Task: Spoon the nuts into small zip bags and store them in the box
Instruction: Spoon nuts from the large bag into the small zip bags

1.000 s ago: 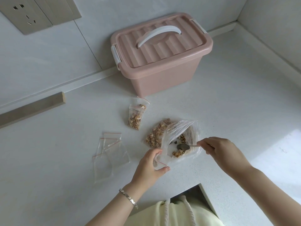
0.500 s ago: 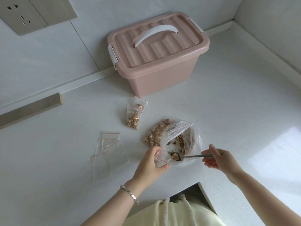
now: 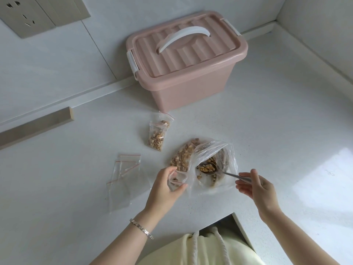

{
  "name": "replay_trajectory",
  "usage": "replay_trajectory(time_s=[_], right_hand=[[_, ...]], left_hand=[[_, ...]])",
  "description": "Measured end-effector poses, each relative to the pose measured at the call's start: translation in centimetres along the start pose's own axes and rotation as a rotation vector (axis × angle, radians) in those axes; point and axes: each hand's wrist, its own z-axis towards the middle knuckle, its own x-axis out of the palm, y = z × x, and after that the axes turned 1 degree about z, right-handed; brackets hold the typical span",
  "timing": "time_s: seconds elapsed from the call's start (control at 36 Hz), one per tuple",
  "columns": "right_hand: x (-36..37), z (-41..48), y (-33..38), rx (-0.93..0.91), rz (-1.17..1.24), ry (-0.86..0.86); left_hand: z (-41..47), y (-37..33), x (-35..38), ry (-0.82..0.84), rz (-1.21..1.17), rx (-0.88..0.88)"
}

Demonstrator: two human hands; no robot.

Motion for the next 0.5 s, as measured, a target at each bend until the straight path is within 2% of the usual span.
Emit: replay_trajectory(time_s=[0.19, 0.5], right_hand=[[2.7, -0.5, -0.9, -0.091, -0.078, 0.098], [3.6, -1.0, -1.7, 0.083, 0.045, 0.154]], left_hand=[[0.0, -0.1, 0.6, 0.135, -0.033, -0.059], [0.2, -0.2, 0.8, 0.179, -0.103, -0.095]])
